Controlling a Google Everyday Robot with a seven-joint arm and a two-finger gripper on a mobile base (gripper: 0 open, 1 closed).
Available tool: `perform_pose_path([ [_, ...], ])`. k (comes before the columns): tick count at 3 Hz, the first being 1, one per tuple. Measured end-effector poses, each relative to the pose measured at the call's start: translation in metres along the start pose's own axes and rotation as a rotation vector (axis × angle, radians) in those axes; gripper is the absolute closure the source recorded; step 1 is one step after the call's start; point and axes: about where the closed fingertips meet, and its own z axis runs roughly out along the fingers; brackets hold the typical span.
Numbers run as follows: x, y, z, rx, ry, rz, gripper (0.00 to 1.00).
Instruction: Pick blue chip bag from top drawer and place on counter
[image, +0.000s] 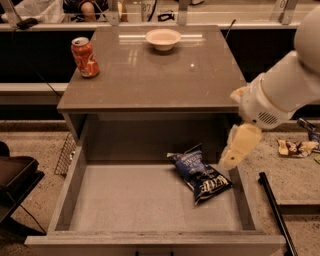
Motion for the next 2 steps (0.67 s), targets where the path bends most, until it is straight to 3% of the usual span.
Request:
perform_pose_path([
  [2,0.015,0.031,0.116,-0.021,-0.14,0.049,0.0],
])
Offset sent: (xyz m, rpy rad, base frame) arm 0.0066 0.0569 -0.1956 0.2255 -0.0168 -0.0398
